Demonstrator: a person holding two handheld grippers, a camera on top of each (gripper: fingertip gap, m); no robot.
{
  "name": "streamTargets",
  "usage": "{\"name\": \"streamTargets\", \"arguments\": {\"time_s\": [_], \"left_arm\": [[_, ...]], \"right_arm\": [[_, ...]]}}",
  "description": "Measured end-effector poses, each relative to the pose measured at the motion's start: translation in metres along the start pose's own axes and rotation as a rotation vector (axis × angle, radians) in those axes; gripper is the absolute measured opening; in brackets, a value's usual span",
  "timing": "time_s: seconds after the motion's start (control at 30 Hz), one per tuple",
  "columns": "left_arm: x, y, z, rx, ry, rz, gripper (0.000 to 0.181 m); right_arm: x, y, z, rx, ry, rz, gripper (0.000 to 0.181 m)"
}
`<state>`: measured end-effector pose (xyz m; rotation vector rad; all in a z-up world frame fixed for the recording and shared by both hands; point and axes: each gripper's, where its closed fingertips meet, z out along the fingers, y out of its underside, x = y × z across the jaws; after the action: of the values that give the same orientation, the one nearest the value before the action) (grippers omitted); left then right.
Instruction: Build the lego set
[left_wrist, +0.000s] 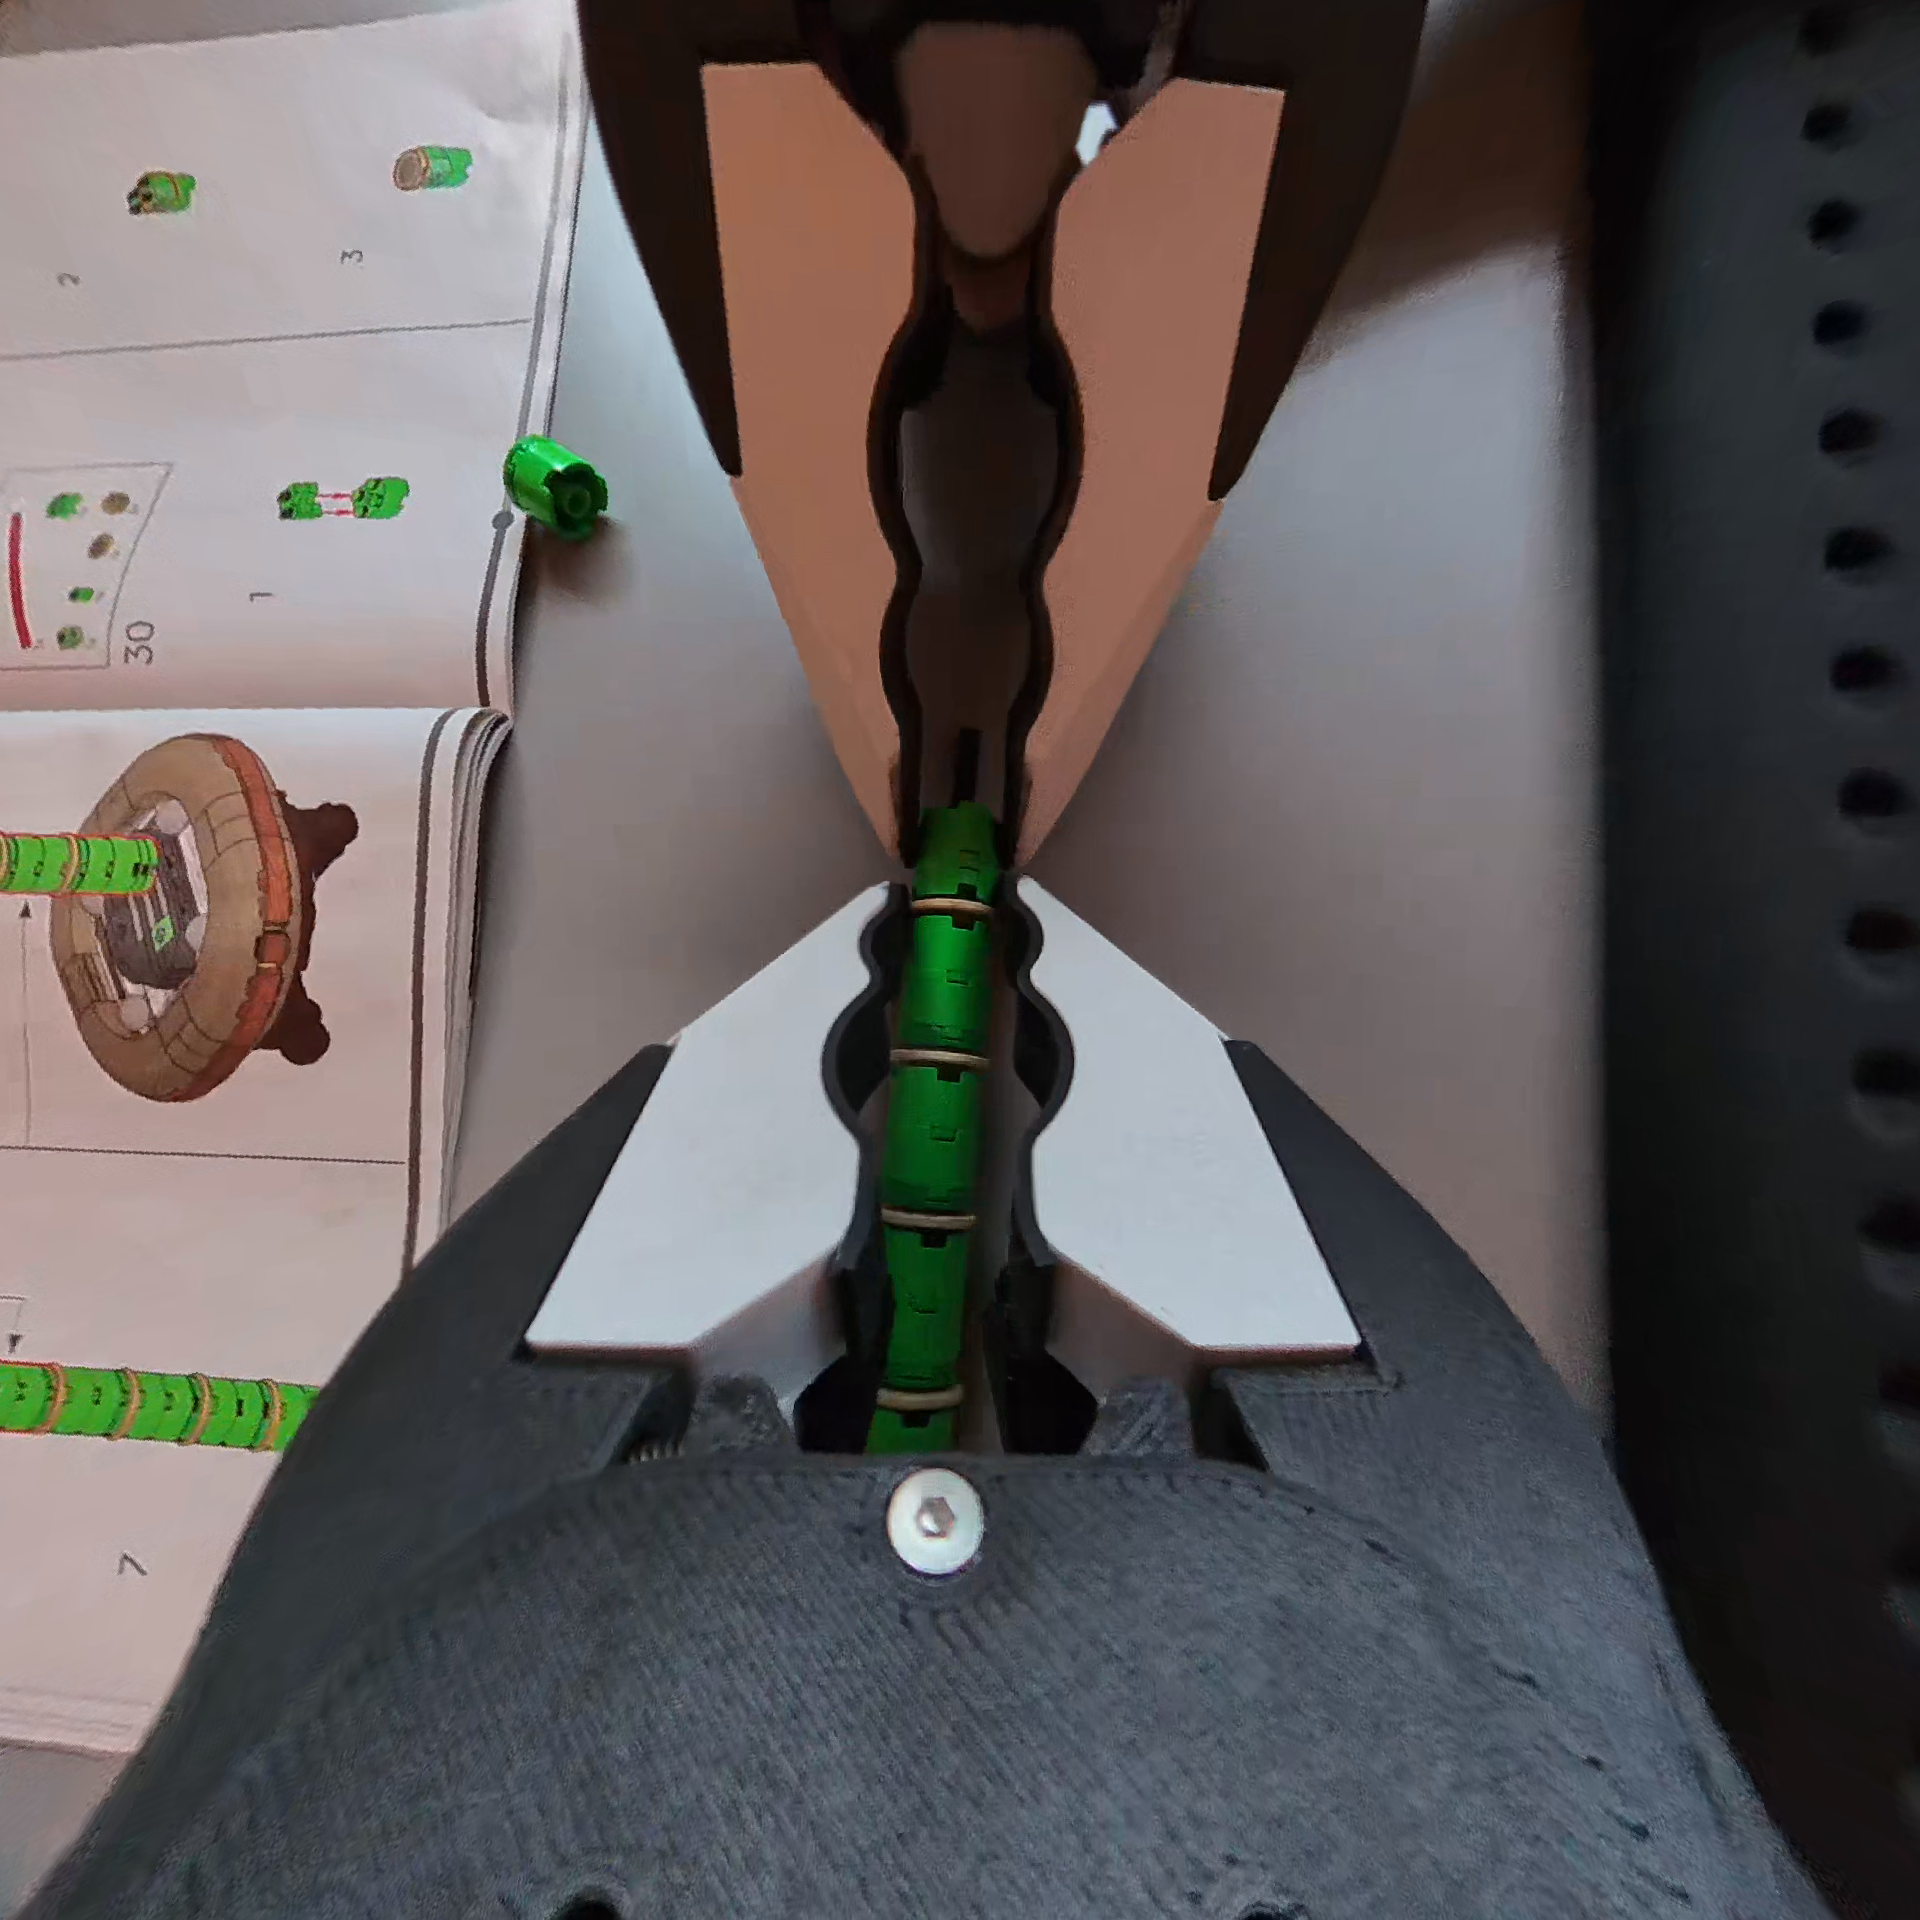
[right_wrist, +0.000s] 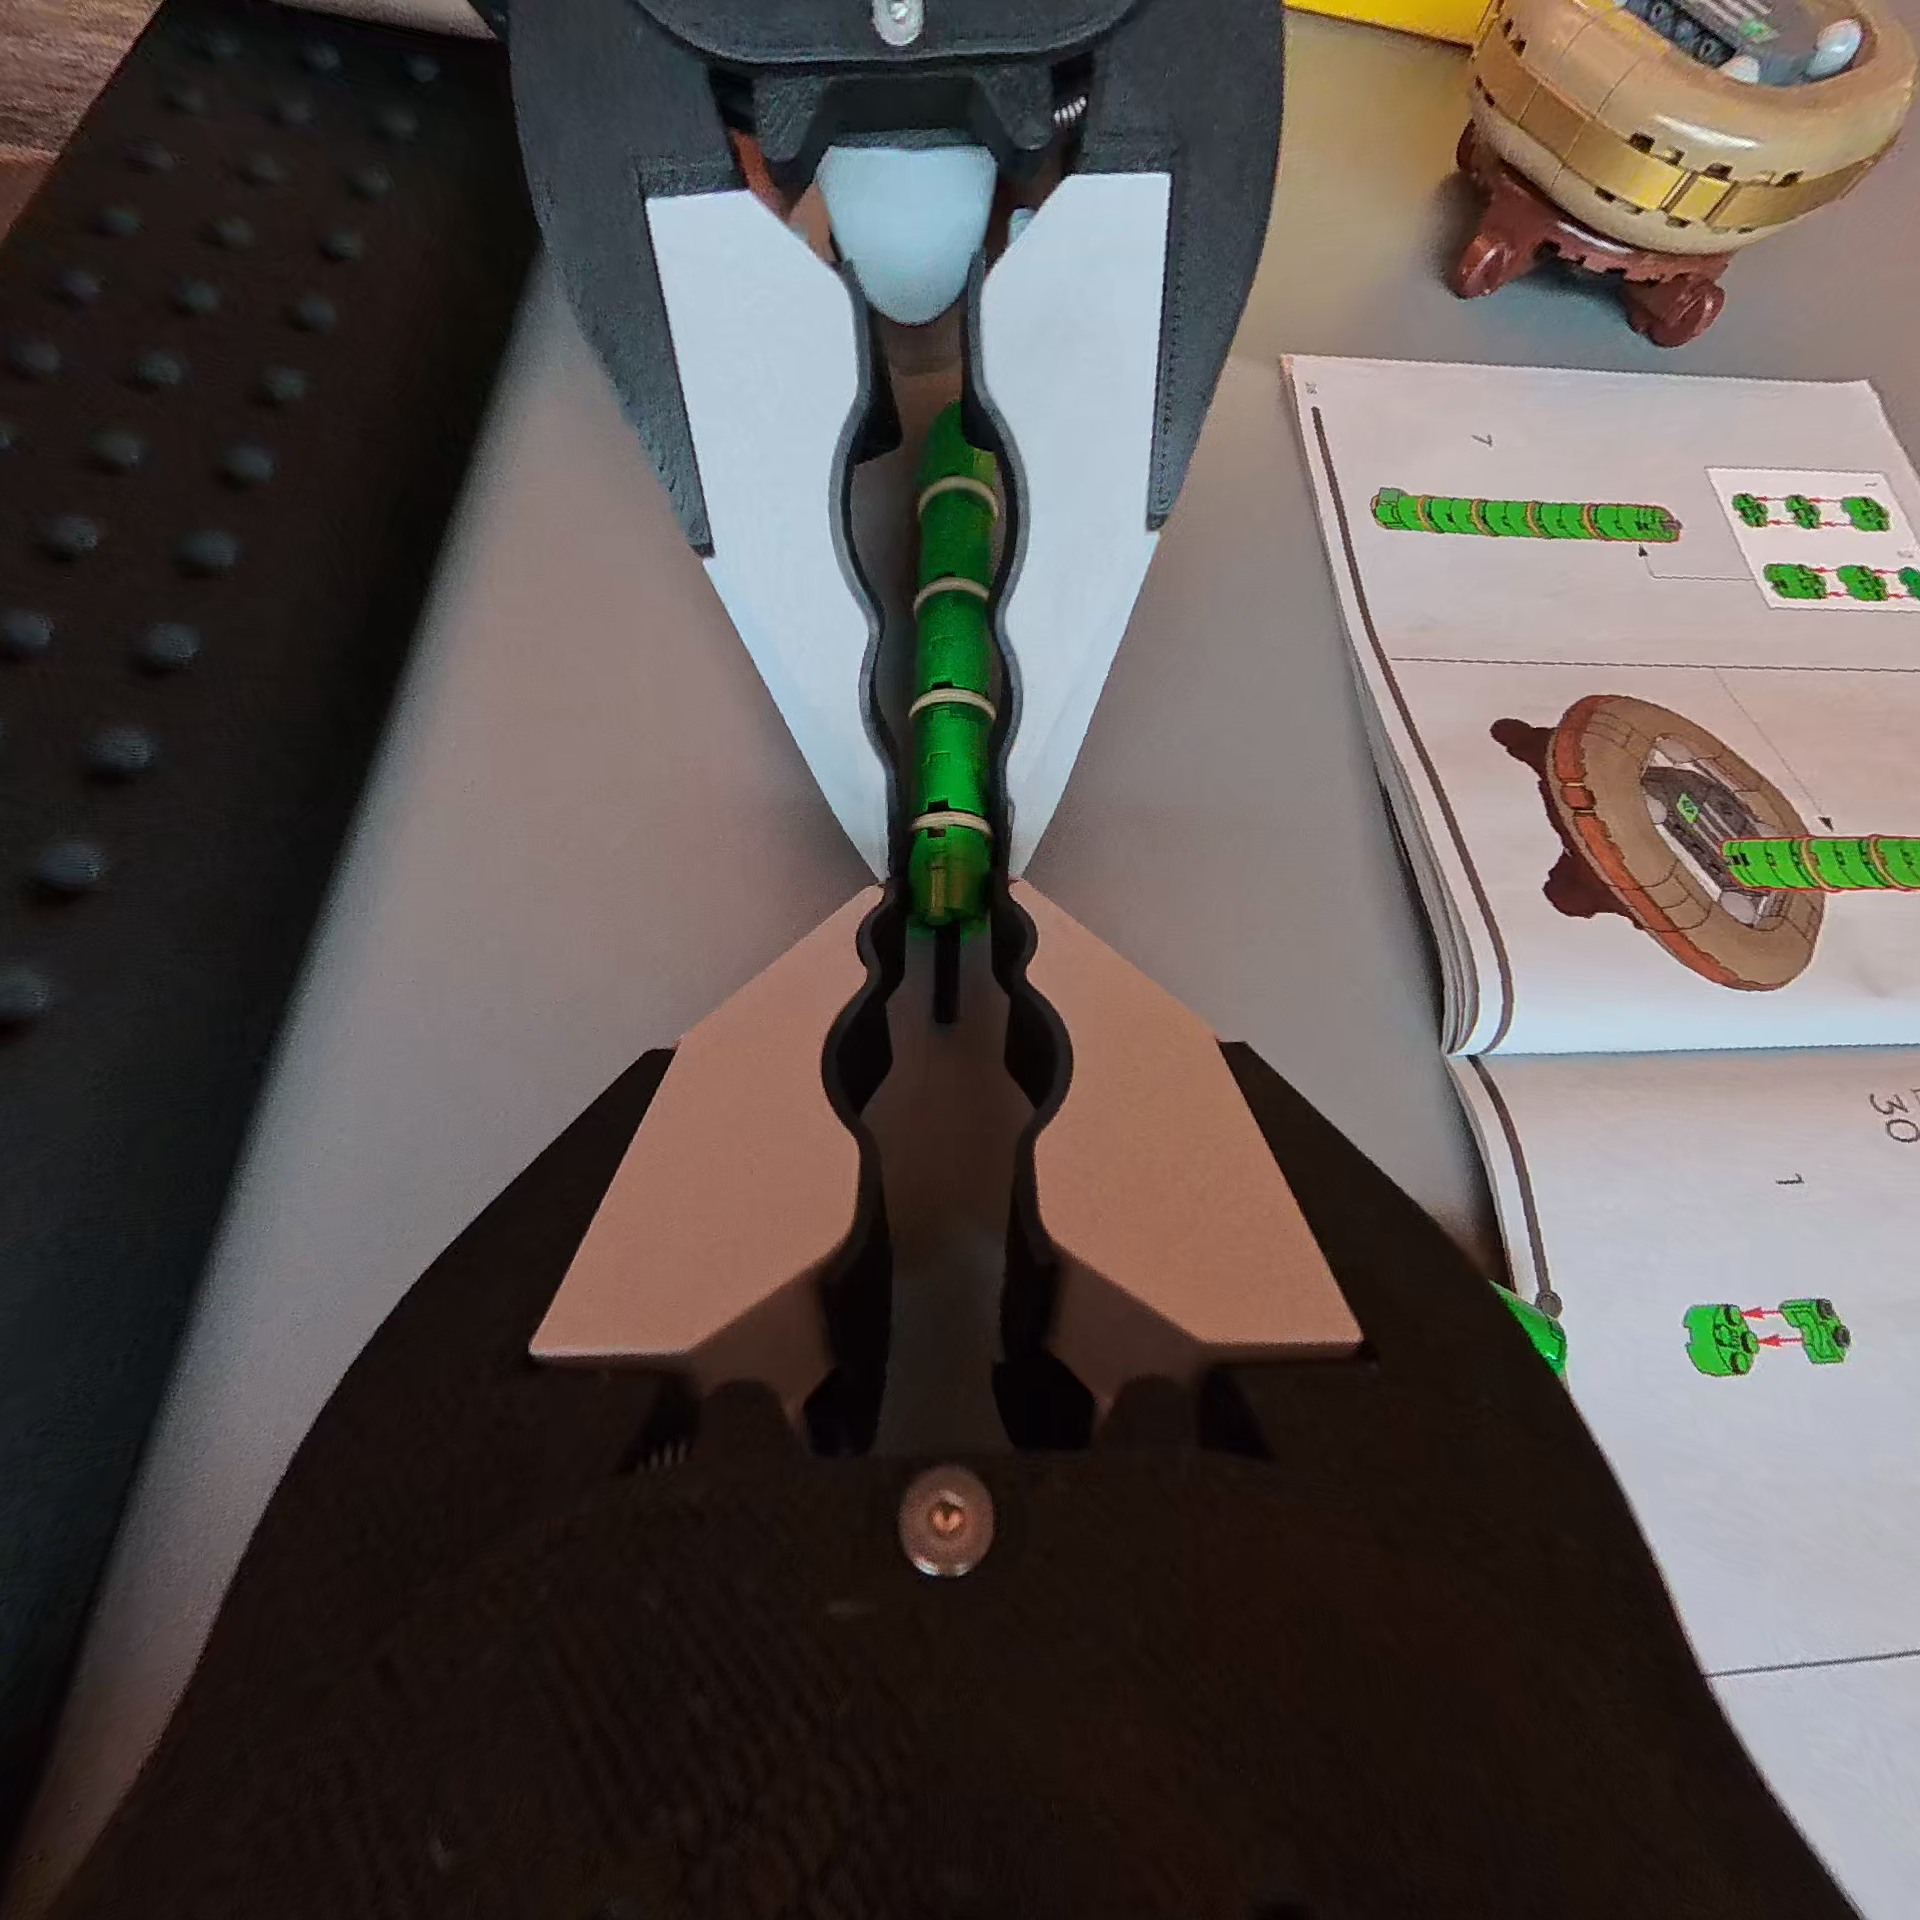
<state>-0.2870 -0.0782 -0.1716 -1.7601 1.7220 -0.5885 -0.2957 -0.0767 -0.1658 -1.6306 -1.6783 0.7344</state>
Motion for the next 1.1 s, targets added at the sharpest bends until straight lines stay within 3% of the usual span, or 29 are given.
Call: {"name": "streamTargets", "arguments": {"time_s": [0.43,0.9,1.1], "left_arm": [[0.0007,-0.0012,-0.0001,0.056,-0.021,0.08,0.017],[0.0066,-0.0002,-0.0019,0.0,-0.028,0.228,0.016],[0.0054,0.0007,-0.0024,-0.006,-0.019,0.201,0.016]], "right_arm": [[0.0,0.0012,0.0002,-0.013,-0.018,-0.029,0.015],[-0.0065,0.0034,0.0029,-0.042,-0.052,-0.028,0.015],[-0.0056,0.0021,0.005,-0.06,-0.056,-0.001,0.016]]}}
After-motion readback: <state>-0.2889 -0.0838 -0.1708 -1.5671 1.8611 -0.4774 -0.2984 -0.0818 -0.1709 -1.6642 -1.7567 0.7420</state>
